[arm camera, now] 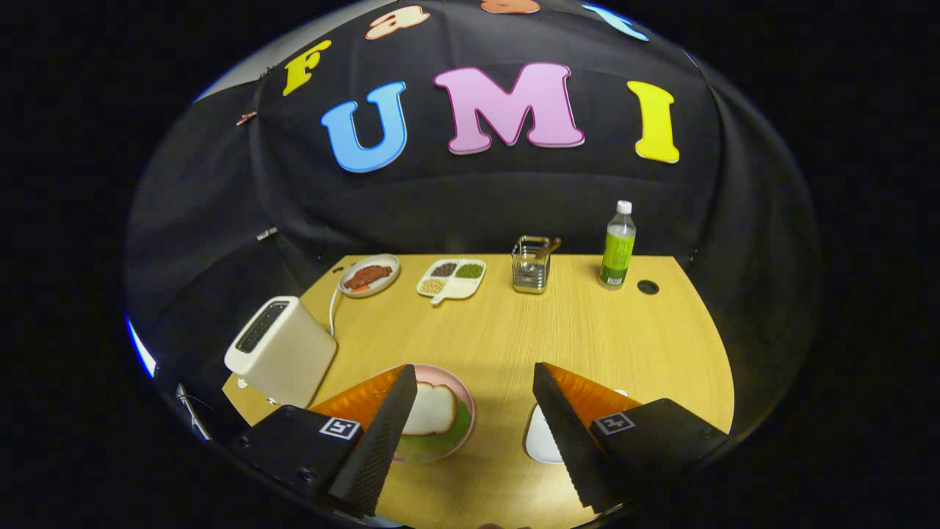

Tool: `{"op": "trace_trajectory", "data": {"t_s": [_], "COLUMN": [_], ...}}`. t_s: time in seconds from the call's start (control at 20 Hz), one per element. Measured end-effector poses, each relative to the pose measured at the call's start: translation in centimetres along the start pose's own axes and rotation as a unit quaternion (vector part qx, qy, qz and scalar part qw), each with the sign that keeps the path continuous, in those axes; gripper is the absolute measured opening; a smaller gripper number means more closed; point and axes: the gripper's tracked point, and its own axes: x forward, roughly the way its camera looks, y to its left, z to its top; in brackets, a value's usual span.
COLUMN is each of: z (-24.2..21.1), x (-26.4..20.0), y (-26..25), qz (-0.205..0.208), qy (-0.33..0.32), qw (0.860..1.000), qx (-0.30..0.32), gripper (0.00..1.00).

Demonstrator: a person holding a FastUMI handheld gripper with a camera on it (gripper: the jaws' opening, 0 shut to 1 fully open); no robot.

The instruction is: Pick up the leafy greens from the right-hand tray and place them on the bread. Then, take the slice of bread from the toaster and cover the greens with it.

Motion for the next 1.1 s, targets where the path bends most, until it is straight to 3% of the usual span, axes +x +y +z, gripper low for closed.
{"op": "trace_trajectory", "data": {"t_s": [0.25, 0.55, 1.1], "z": [6.7, 11.2, 9.6], "x": [-5.3, -11.9, -18.7], "y": [-1.4, -2.7, -0.8], "qz": [-0.005, -0.036, -0.131], "qy": [-0.103, -0.184, -0.216], "qw": [0.994, 0.982, 0.966], "qx": [-0.023, -0.031, -0.051], "gripper": [0.98, 0.98, 0.98]}}
